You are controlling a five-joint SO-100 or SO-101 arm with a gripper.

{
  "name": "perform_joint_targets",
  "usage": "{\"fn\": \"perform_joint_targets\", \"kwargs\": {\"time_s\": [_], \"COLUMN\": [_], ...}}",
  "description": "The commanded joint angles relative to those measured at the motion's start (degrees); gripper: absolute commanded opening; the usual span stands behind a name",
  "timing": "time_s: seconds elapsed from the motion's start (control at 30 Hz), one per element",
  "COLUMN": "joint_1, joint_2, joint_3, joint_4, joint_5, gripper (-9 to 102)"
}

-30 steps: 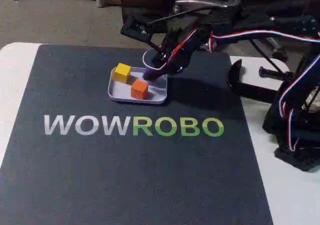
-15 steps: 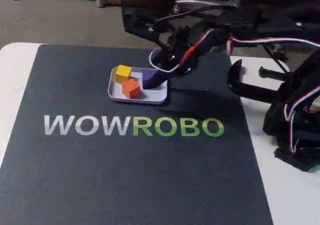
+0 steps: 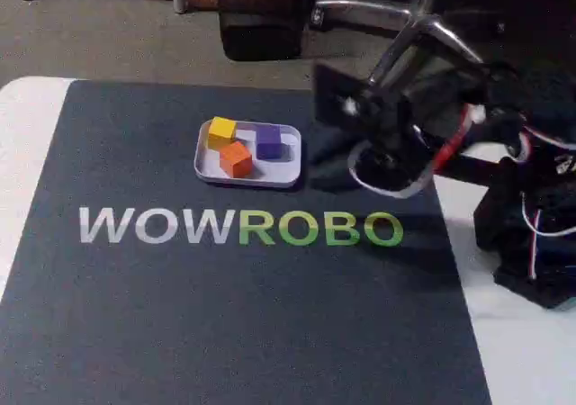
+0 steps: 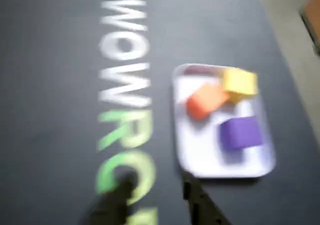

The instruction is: Move blocks one by one until all three blocks are in the tray.

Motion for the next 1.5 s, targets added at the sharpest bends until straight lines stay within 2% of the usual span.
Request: {"fn": "perform_joint_targets", "kwargs": {"time_s": [0.0, 0.13, 0.37, 0.67, 1.47], "joint_1": [-2.6, -7.4, -17.8, -37.5, -33.8], "joint_2": [16.3, 36.4, 36.5, 36.5, 36.5], "joint_3": [4.8, 8.2, 13.3, 13.3, 13.4], "joint_4": [9.3, 26.8, 29.0, 46.9, 47.4], "joint_5": [-0.2, 1.6, 4.4, 9.8, 10.0], "gripper": [-2, -7, -8, -8, -5]}}
